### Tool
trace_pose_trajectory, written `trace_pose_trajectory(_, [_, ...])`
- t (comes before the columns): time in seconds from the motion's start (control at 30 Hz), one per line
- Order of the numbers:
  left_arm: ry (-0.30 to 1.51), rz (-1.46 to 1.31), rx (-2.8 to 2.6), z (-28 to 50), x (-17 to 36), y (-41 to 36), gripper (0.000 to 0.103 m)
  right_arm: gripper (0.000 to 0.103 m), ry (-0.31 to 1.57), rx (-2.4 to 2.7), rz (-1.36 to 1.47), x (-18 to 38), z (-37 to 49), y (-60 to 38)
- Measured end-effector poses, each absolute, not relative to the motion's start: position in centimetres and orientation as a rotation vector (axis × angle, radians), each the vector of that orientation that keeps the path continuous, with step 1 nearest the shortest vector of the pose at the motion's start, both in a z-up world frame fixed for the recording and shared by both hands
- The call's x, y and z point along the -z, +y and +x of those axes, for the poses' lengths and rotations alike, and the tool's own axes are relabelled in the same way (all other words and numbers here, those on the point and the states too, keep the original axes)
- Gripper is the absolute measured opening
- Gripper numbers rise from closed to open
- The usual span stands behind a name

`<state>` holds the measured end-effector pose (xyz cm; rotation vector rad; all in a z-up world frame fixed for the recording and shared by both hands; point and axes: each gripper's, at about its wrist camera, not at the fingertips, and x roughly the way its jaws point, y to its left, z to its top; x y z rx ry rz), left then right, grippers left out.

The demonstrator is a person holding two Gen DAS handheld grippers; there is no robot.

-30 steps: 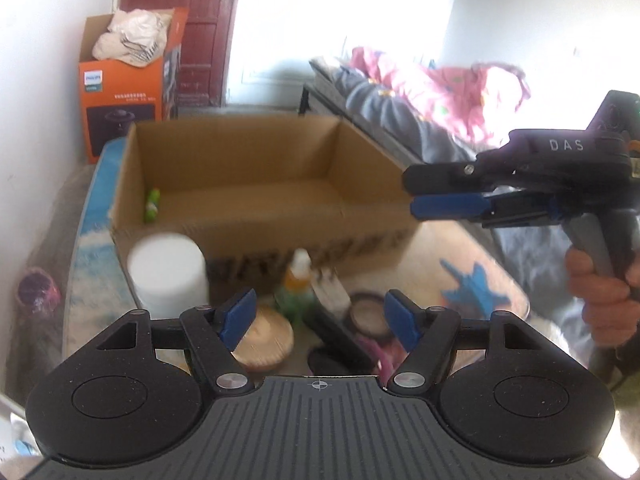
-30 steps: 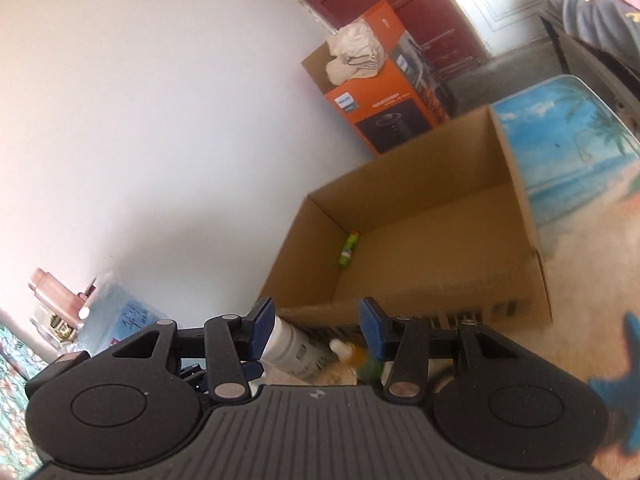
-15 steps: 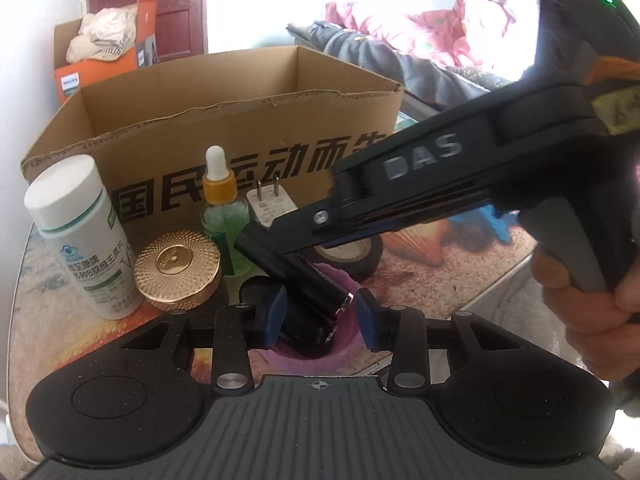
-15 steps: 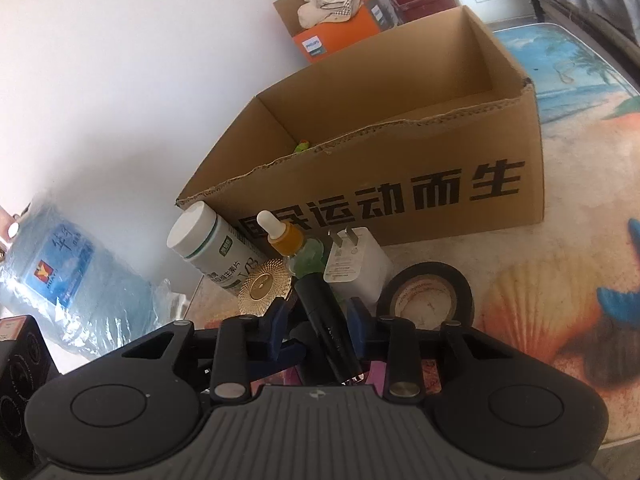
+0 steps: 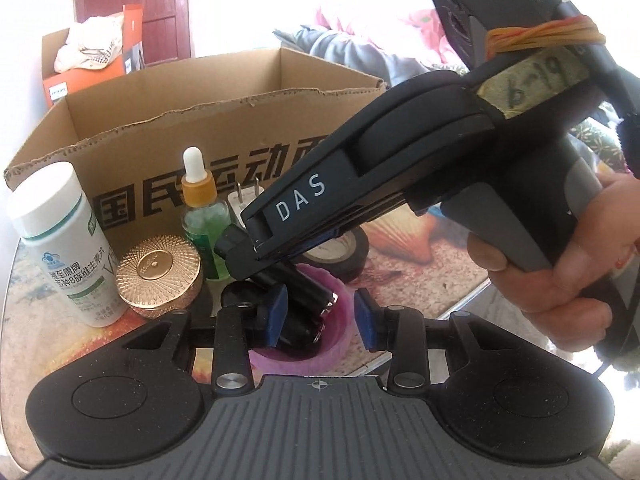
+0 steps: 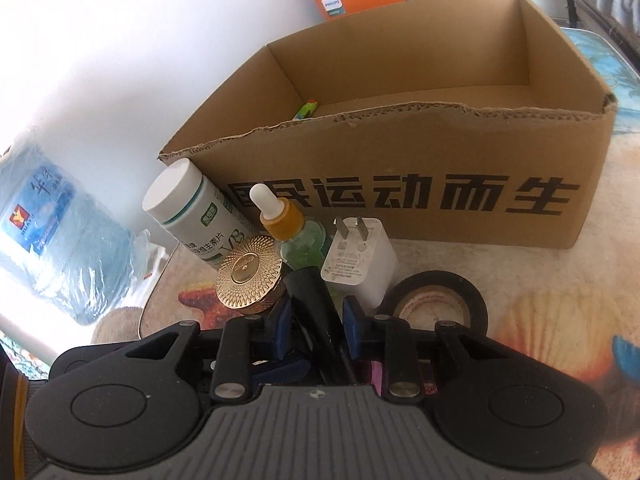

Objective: Organize rigid objects
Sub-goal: 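Return the right gripper to the pink cap and grasp a black cylinder, then lift the black cylinder into the box and release it with the right gripper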

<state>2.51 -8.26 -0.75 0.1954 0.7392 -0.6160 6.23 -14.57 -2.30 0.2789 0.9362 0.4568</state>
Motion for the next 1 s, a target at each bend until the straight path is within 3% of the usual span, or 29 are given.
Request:
trace_pose_trajectory(0.63, [0.73, 0.237, 0.55, 2.8, 0.5, -9.4, 0.037, 0.025, 0.845, -0.419, 0.5, 2.1, 3.0, -18.6])
trace_pose_trajectory(0.7, [0.724, 0.25, 0.547, 2.9, 0.6, -9.8, 0.035, 0.025, 0.838, -0.42, 0.517, 2.2, 2.7, -18.9])
trace_pose_trajectory(0.83, [0.717, 0.267, 0.541, 2.9, 0.7, -10.3, 0.022, 0.025, 0.826, -0.423, 0.522, 2.1, 2.5, -19.2])
trace_pose_trajectory(1.0, [0.692, 0.282, 0.53, 2.6, 0.1, -10.5, 0.021, 0.025, 0.801, -0.427, 0.505, 1.2, 2.1, -19.1])
